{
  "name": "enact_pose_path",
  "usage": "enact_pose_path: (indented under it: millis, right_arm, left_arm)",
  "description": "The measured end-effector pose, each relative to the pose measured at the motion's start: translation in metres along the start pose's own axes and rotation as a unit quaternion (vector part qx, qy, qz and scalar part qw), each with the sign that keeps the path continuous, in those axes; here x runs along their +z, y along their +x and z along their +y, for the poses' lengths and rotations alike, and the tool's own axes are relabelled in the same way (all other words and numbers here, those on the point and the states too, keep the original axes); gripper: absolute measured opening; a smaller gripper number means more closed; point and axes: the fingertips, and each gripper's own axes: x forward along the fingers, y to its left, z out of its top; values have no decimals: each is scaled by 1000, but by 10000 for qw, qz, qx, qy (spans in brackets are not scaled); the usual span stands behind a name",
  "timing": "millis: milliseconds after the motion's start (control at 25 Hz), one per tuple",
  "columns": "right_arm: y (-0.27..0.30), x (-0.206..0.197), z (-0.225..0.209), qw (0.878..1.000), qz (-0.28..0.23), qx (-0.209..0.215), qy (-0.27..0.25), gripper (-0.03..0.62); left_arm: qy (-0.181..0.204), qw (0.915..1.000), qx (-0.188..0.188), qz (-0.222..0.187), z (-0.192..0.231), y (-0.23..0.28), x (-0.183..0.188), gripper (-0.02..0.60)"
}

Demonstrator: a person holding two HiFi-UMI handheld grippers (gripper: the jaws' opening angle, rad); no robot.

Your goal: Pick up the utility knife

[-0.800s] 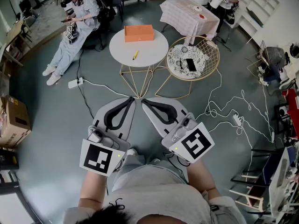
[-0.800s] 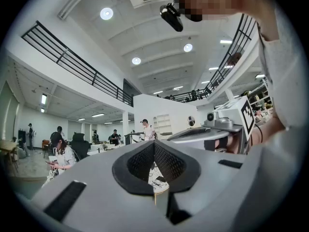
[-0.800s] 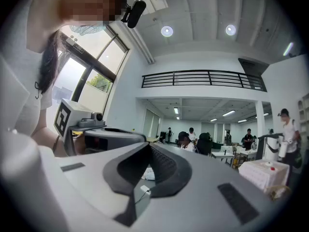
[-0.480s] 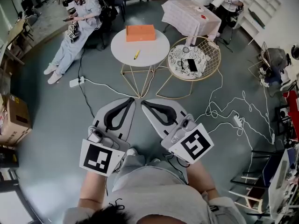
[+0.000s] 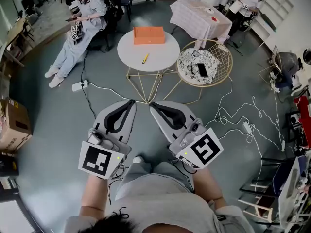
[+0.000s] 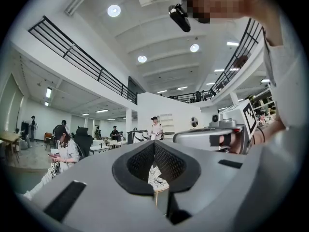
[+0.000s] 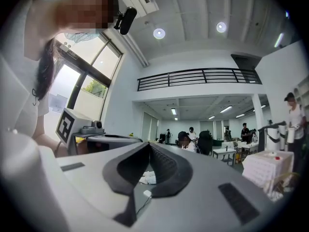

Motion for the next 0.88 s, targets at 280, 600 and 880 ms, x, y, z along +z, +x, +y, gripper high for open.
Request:
enact_pose_path:
  millis: [280,600,880]
  right_arm:
    - [16,-19,-16,9994,183,-147,261,11]
    - [43,-28,-71,9995,182,-98,247,11]
    - [76,-30,-131,9995,107,168,237,11]
  left_arm:
    - [-87,9998,-23,-167,34,13,-5,11]
    - [-19,9999,70,-75,64,61,-14,11]
    - [32,9997,231,-113,96,119,-9,11]
